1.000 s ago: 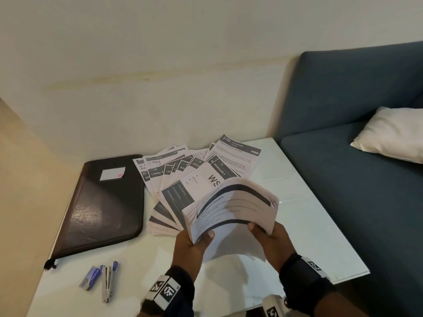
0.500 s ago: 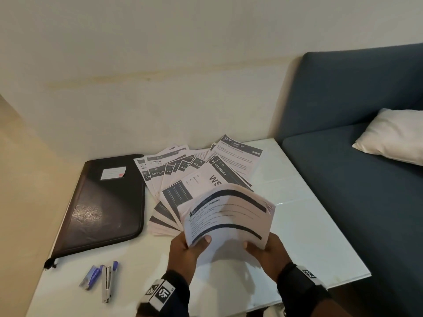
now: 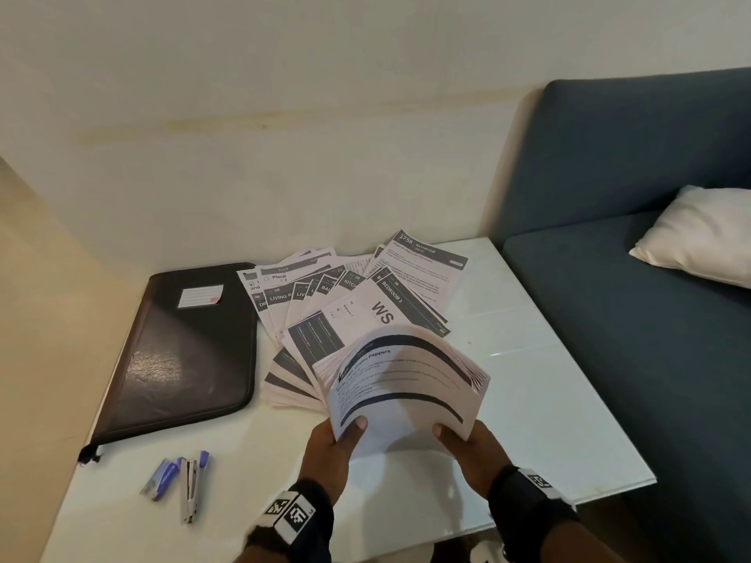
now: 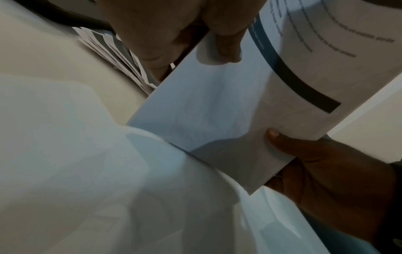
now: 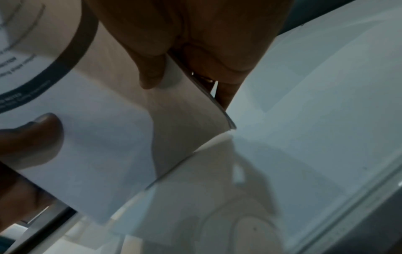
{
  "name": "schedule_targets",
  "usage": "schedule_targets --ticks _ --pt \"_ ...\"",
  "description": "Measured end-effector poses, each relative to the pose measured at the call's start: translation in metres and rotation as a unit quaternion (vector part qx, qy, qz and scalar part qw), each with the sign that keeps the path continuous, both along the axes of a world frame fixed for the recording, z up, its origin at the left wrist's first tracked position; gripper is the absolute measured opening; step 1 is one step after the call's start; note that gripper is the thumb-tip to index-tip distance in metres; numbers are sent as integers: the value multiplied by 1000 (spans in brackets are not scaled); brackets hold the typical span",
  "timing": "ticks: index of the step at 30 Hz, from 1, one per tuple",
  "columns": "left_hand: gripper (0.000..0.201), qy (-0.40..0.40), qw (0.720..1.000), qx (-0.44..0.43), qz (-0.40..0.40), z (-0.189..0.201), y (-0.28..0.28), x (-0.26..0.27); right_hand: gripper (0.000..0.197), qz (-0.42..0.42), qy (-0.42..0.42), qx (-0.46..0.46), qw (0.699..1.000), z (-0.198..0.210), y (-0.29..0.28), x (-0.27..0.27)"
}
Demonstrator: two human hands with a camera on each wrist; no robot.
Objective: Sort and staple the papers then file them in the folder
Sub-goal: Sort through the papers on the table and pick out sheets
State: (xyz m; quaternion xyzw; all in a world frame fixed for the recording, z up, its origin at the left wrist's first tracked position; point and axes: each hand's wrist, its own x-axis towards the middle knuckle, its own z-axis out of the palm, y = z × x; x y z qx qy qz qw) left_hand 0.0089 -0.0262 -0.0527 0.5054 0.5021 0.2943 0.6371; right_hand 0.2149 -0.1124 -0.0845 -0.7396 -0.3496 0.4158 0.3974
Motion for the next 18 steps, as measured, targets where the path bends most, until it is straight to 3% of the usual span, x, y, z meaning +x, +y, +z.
schedule_targets --ticks 4,6,8,10,13,15,18 --pt "13 -50 997 -27 60 10 11 4 13 -36 13 53 998 21 8 2" --pt "17 -88 991 -38 93 20 16 5 23 -60 57 99 992 40 12 5" --pt "21 -128 983 -63 112 31 19 7 40 -93 158 145 972 54 15 9" --pt "24 -179 971 -97 122 41 18 11 56 -89 291 195 932 63 17 9" --pt "34 -239 955 -126 122 50 18 19 62 -57 354 218 908 79 24 -3" --pt "38 -251 956 -119 99 54 14 25 55 -78 325 208 919 87 30 -12" --pt "45 -237 962 -98 91 56 7 26 23 -156 267 202 929 93 34 -13"
